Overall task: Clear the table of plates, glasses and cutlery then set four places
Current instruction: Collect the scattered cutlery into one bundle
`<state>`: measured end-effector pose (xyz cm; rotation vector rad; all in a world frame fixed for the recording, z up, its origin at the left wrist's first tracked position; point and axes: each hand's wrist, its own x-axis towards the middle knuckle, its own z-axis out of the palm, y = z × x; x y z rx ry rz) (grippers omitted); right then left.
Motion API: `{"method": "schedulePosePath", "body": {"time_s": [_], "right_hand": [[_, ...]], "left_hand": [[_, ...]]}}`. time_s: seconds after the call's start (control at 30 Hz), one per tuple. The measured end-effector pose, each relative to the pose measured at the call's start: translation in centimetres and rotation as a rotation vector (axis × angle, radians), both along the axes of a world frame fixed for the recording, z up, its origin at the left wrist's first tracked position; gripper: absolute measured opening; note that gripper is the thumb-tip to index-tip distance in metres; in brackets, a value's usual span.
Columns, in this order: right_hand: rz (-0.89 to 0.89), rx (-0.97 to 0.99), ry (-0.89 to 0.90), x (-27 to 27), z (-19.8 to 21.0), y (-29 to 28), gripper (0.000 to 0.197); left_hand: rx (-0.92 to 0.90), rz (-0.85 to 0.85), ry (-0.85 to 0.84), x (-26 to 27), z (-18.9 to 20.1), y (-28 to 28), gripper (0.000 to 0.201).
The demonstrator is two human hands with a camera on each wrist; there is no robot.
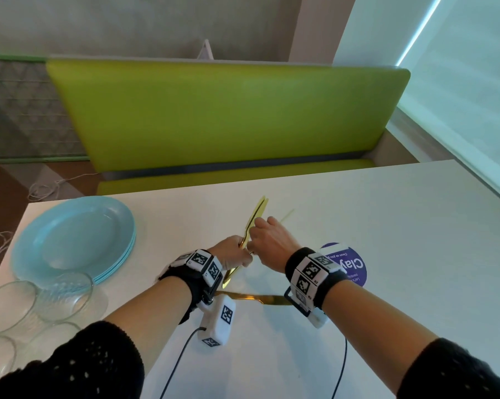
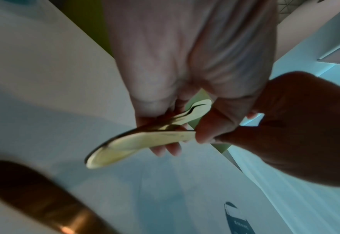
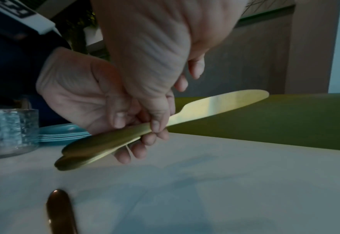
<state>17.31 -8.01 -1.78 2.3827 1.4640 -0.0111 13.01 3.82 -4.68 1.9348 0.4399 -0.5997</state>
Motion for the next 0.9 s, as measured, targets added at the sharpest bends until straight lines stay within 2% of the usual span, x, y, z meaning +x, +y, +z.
{"method": "schedulePosePath", "body": {"time_s": [0.13, 0.23, 0.33, 0.43, 0.53, 0.63, 0.73, 0.83, 0.9], "right_hand": [[0.072, 0.011, 0.033, -1.0, 0.2, 0.4, 0.026], [0.085, 0.001, 0.068, -1.3, 0.1, 0.5, 0.028], [0.091, 0.018, 0.079, -1.5, 0.0, 0.5, 0.021], [0.093, -0.028, 0.044, -1.9, -0.4, 0.9, 0.004], [0.129, 0.036, 0.051, -1.8, -1.0, 1.4, 0.021], [0.147, 0.096, 0.057, -2.0, -1.6, 1.8, 0.025], [0.1, 0.14, 0.104, -2.2, -2.6, 2.2, 0.025], [0.003, 0.271, 0.147, -2.6, -2.8, 2.3, 0.023], [-0.131, 0.223, 0.278, -2.7, -3.0, 1.9, 0.021]], "left_hand": [[0.017, -0.118, -0.015, -1.2, 0.0, -0.4, 0.013], [-0.049, -0.104, -0.044, -1.8, -0.2, -0.2, 0.017], [-0.091, -0.073, -0.051, -2.2, -0.7, 0.0, 0.023], [-0.092, -0.056, -0.058, -2.6, -1.1, 0.3, 0.021], [-0.099, -0.03, -0.064, -3.1, -1.3, 0.6, 0.018], [-0.134, 0.009, -0.06, -3.6, -1.6, 0.8, 0.021], [-0.166, 0.095, -0.035, -3.9, -1.8, 1.2, 0.028], [-0.186, 0.202, -0.022, -4.1, -2.0, 1.9, 0.031], [-0.184, 0.278, -0.02, -4.2, -2.3, 2.7, 0.028]]}}
